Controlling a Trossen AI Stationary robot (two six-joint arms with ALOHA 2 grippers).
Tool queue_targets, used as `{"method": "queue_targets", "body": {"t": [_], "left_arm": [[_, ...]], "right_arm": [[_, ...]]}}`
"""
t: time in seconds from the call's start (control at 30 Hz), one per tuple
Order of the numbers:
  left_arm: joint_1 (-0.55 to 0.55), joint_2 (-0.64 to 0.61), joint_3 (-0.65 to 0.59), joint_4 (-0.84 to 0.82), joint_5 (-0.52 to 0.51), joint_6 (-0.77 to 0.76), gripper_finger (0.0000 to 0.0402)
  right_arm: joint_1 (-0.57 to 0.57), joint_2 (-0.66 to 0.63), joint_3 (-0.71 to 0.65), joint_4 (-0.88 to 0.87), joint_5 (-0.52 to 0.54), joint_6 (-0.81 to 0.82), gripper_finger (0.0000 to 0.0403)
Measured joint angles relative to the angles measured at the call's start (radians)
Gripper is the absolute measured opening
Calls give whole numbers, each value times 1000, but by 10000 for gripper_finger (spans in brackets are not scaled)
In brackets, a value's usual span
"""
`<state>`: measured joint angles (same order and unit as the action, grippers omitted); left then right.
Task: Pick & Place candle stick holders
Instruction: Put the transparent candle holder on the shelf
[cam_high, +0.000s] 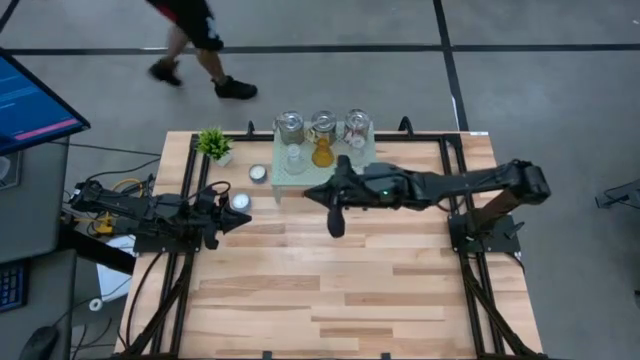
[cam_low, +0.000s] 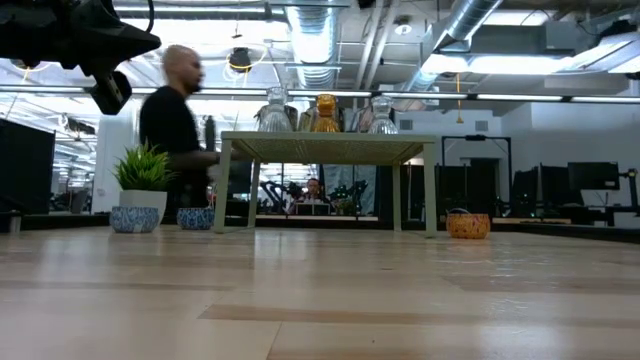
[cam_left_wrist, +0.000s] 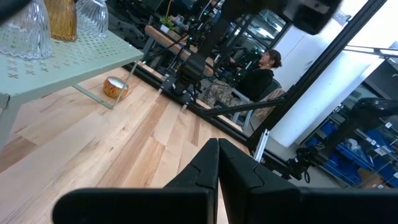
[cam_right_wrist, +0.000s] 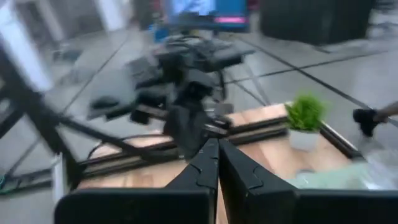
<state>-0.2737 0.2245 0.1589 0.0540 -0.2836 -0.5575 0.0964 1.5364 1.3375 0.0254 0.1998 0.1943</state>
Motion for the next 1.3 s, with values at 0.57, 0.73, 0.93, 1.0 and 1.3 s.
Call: {"method": "queue_targets", "body": {"t": [0.57,0.73,0.93,1.0,1.3], "left_arm": [[0,0,0,17,0,0,7],[0,3,0,23,0,0,7],[0,13,0,26,0,0,7],[0,13,0,26,0,0,7],[-1,13,0,31,0,0,7]], "right_arm": [[-78,238,109,-142,260,68,0],[-80,328,186,-208,297,46,0],[-87,407,264,-277,369,32,0],[-92,420,283,-269,377,32,0],[-131,421,290,-285,378,32,0]]}}
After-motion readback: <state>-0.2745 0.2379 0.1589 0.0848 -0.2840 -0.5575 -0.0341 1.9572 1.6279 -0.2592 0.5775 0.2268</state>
